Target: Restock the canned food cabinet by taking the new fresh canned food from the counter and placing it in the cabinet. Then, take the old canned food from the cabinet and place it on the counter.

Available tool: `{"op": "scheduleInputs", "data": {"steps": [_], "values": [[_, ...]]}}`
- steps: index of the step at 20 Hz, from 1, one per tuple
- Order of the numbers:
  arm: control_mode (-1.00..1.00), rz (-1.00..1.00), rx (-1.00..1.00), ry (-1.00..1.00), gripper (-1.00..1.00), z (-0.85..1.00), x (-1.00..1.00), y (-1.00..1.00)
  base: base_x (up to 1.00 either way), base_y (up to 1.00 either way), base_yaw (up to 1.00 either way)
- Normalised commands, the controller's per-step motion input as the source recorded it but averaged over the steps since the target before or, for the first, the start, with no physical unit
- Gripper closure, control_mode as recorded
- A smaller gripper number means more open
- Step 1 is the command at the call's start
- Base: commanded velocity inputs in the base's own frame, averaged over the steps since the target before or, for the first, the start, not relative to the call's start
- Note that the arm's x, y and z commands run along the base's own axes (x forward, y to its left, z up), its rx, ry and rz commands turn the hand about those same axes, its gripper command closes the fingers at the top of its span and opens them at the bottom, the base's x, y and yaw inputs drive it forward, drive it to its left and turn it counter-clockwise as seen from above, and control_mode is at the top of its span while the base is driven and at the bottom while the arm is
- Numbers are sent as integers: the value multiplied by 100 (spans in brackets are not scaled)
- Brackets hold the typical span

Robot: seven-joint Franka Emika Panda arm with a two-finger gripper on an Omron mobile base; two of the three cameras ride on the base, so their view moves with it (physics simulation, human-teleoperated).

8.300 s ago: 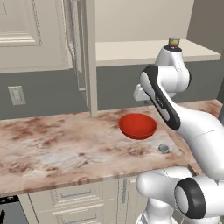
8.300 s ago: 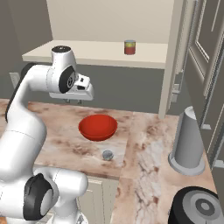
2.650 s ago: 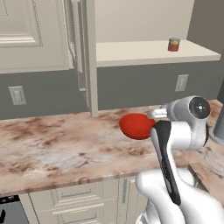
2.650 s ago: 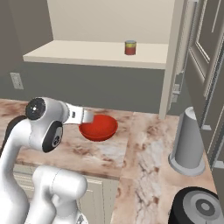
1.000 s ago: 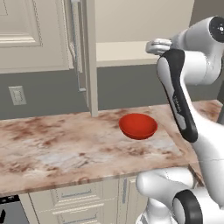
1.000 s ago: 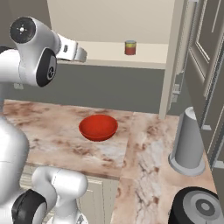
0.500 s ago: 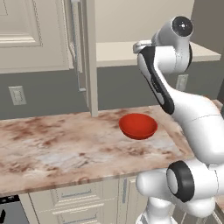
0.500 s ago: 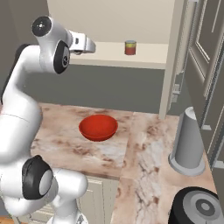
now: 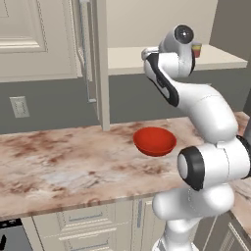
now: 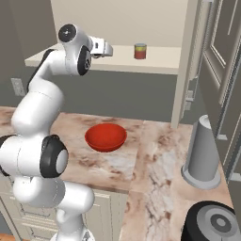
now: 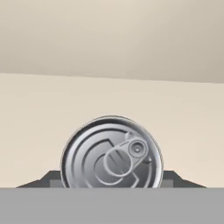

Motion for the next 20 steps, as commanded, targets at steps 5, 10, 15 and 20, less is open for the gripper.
{"op": "scheduleInputs", "data": {"steps": [5, 10, 15, 20], "values": [[-100, 0, 0, 0, -100, 0, 38, -4, 0, 0, 0], [-100, 0, 0, 0, -100, 17, 4, 0, 0, 0, 0], [-100, -1, 0, 0, -100, 69, -42, 0, 0, 0, 0], [-100, 0, 0, 0, -100, 31, -100, -12, 0, 0, 0]]}}
